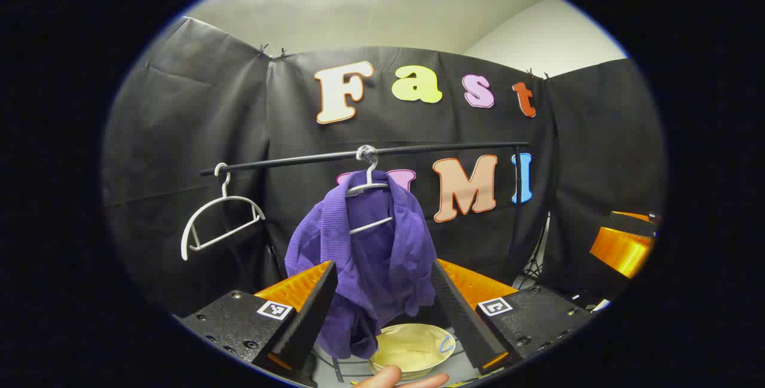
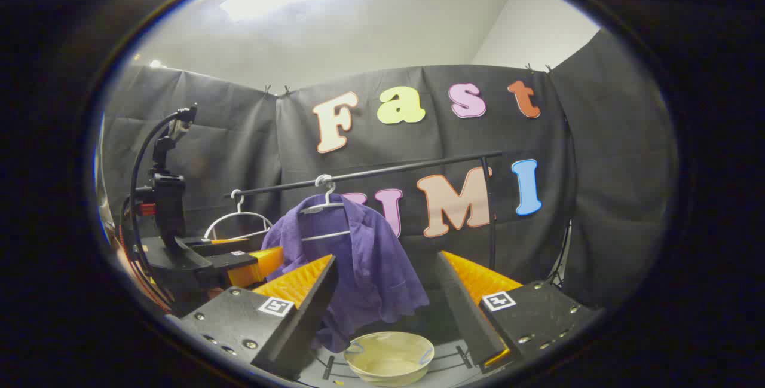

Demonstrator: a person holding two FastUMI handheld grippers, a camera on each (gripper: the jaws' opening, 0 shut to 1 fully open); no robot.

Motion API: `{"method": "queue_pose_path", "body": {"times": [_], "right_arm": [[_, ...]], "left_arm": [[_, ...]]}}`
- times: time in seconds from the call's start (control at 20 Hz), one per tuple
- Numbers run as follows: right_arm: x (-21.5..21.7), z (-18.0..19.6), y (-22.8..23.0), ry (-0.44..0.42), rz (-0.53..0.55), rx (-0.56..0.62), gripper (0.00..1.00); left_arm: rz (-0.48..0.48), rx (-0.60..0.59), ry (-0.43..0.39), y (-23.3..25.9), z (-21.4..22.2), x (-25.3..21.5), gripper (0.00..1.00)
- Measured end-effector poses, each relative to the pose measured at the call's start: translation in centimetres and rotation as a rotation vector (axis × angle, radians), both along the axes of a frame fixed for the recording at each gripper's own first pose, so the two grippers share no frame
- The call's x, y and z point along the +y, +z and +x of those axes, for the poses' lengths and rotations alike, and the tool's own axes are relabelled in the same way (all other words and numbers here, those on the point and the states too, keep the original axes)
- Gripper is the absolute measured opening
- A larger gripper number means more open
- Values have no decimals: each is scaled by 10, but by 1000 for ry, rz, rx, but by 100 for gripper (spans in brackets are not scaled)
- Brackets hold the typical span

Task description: Grasp the clothes on the hanger with both hands and then place them into the laundry hamper below.

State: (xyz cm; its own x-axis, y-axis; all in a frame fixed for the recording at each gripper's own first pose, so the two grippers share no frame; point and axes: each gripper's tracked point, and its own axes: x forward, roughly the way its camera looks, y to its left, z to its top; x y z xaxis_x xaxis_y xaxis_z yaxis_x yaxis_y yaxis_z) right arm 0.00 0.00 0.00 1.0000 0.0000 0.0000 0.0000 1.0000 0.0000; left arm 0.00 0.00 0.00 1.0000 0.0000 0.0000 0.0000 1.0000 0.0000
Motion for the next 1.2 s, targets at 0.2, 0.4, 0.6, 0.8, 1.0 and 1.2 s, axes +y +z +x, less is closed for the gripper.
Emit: {"method": "queue_pose_path", "body": {"times": [0.2, 0.4, 0.6, 0.8, 1.0, 1.2], "right_arm": [[0, 2, 2, 12, 9, 1, 99], [-5, 13, 7, 20, 8, 4, 99], [-9, 20, 2, 29, 9, 12, 93], [-9, 16, -6, 41, 9, 30, 93], [-8, 17, -18, 55, 35, 36, 92], [1, 27, -41, 69, 75, 78, 98]], "left_arm": [[-11, -7, 2, 6, 4, -6, 100], [-13, 2, 18, 2, 4, -5, 100], [-4, 21, 39, -4, 3, -5, 98], [15, 17, 61, -6, -3, -6, 98], [47, -9, 96, -10, -13, -7, 97], [67, -26, 152, -16, -8, 3, 97]]}}
